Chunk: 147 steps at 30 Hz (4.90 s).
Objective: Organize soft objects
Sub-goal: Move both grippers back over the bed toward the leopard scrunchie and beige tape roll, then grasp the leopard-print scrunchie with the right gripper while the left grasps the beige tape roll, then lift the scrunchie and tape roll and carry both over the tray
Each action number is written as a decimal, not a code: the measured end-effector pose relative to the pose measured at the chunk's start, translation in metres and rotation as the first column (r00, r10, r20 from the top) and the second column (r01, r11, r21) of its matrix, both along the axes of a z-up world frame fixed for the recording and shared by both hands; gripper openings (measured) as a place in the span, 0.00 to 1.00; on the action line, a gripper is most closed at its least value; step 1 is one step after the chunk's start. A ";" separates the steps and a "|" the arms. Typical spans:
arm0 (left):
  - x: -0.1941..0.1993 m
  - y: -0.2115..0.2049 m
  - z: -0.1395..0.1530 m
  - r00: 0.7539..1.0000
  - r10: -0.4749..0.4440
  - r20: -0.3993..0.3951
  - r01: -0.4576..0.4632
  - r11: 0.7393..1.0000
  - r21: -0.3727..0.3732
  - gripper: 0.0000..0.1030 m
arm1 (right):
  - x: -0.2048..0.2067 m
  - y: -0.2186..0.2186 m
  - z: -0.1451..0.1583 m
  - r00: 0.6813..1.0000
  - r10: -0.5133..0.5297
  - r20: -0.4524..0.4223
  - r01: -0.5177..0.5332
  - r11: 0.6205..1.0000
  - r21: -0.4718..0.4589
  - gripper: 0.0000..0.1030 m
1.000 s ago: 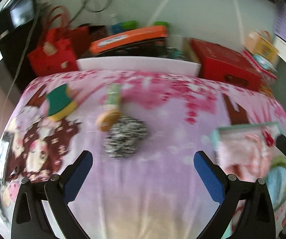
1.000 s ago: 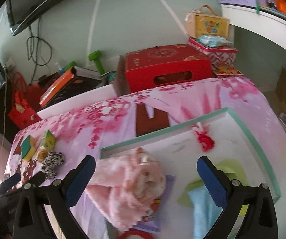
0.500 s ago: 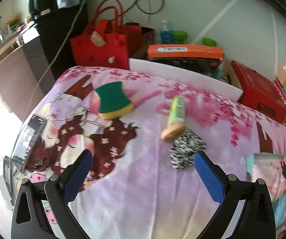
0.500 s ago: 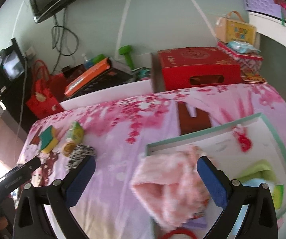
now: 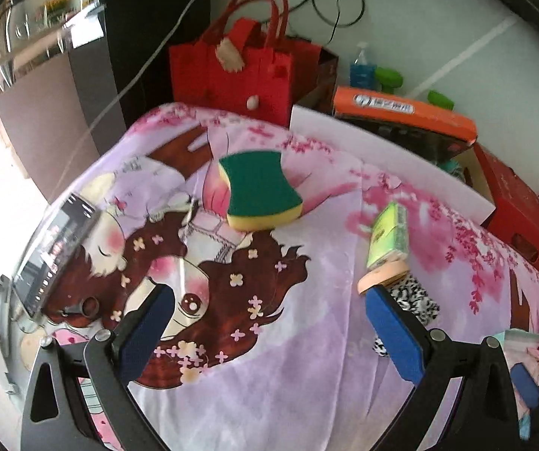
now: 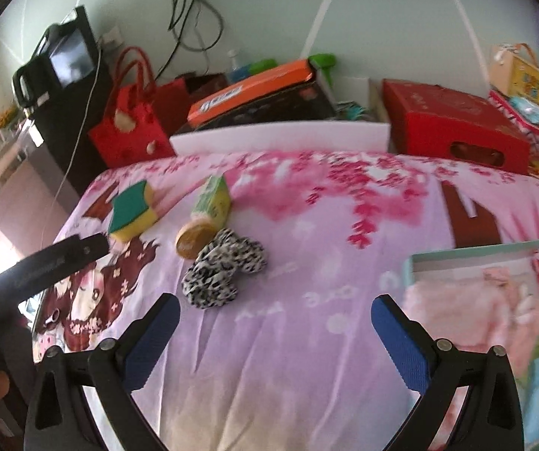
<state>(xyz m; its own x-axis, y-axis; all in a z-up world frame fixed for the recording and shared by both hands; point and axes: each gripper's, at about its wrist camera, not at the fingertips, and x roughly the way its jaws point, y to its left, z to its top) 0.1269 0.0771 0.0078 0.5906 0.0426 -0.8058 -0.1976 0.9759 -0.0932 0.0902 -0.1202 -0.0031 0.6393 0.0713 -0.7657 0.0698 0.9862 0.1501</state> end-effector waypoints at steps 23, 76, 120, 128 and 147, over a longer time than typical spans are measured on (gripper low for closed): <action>0.037 0.016 -0.054 0.991 0.009 -0.132 -0.024 0.993 -0.115 0.98 | 0.049 0.034 -0.056 0.996 0.050 -0.075 -0.054 0.997 -0.049 1.00; 0.050 -0.068 -0.051 0.946 -0.322 0.025 0.323 0.944 -0.067 0.19 | 0.047 -0.016 -0.056 0.994 0.003 -0.112 0.004 0.998 0.056 0.20; -0.039 -0.097 0.051 0.902 -0.392 0.181 0.403 0.915 -0.029 0.13 | -0.043 -0.057 0.039 0.991 -0.095 0.094 0.094 0.995 0.015 0.20; -0.040 -0.120 0.060 0.877 -0.435 0.206 0.449 0.893 -0.023 0.13 | -0.059 -0.104 0.053 0.965 -0.226 0.130 0.229 0.973 -0.007 0.20; -0.084 -0.248 0.051 0.681 -0.713 0.169 0.722 0.691 0.007 0.13 | -0.119 -0.242 0.037 0.818 -0.573 0.056 0.575 0.817 -0.030 0.20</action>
<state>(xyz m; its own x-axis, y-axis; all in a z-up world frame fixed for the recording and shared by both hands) 0.0424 -0.1707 0.0585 0.5310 -0.4865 -0.6938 0.5818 0.8046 -0.1188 -0.0283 -0.3625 0.0336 0.5854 -0.3513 -0.7306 0.6201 0.7746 0.1244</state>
